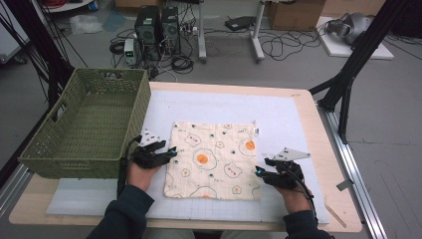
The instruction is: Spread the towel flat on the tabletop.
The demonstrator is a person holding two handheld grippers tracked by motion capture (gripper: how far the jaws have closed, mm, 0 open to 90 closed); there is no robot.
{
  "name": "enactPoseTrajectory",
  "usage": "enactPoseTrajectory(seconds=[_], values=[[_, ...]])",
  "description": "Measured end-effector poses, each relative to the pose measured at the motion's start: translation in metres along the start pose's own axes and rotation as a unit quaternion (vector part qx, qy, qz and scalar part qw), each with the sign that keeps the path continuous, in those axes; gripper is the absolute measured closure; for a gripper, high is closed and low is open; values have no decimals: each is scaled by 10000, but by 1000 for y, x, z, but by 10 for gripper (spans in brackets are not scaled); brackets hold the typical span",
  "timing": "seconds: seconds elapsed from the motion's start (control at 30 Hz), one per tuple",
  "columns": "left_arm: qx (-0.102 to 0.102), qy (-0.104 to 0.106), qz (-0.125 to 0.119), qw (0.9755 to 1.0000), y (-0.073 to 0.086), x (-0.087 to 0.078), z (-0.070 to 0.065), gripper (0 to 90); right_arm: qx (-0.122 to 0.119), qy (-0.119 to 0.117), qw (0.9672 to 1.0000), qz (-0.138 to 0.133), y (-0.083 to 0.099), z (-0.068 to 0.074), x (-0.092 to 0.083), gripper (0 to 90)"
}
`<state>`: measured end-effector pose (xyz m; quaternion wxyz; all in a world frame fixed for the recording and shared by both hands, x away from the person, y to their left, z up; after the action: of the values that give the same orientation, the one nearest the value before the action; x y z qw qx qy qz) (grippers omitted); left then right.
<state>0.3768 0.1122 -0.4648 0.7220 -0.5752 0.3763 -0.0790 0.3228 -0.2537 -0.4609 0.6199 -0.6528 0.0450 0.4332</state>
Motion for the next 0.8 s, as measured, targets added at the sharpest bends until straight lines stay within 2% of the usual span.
enactPoseTrajectory(seconds=[0.07,0.17,0.27,0.33,0.4,0.53,0.7,0.8], values=[[78,46,-394,9992,-13,-5,-1,409,-92,104,9997,-202,-5,-5,-5,346],[3,161,-832,9964,-28,-10,-2,292,-121,265,9985,-464,-12,-12,-10,237],[-10,334,-1013,9943,-34,-11,-4,214,53,461,9960,-760,-18,-21,-14,123],[-24,565,-1156,9917,-36,-12,-6,184,121,432,9949,-899,-21,-24,-18,114],[-9,667,-1254,9899,-37,-14,-7,184,118,409,9939,-1016,-23,-27,-22,113],[39,816,-1186,9896,-37,-13,-10,184,194,331,9937,-1054,-22,-31,-26,112],[104,792,-1082,9909,-35,-12,-12,184,219,286,9931,-1119,-23,-31,-29,112],[107,800,-1074,9909,-35,-12,-12,185,226,255,9940,-1041,-22,-31,-26,112]])
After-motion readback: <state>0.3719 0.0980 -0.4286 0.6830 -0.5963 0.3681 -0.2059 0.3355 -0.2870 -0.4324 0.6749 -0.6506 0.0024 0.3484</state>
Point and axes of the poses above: each handheld gripper's, and its own axes: x roughly forward along the jaws, y roughly out of its underside, z roughly to its left, the point moved 6 cm from there along x, roughly forward along the jaws, and after that the axes turned 11 degrees about x, right-handed, at the moved point
